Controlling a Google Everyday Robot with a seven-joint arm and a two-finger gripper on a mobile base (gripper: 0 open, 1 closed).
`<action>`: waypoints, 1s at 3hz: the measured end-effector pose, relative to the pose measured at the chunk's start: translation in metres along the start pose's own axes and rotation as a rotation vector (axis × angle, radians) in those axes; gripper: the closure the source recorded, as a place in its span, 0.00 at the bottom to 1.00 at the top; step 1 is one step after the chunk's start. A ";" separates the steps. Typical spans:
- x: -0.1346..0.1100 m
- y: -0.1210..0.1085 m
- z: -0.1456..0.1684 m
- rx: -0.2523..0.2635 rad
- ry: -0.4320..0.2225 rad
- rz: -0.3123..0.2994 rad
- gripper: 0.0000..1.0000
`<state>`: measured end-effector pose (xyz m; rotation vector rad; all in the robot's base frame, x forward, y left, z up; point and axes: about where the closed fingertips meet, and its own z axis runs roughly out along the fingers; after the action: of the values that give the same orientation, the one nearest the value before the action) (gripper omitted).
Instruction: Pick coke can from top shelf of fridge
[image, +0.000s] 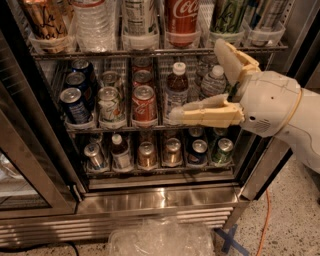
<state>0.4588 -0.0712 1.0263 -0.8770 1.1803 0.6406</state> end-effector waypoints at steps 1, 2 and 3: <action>0.000 0.001 0.000 -0.002 -0.001 0.000 0.00; 0.008 -0.017 0.002 0.134 -0.039 0.001 0.00; 0.013 -0.040 0.006 0.267 -0.107 0.037 0.00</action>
Offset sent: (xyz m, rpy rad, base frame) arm 0.0345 -0.0214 -0.0094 0.1357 -0.0522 -0.2674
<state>0.4980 -0.0870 1.0240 -0.5895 1.1567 0.5382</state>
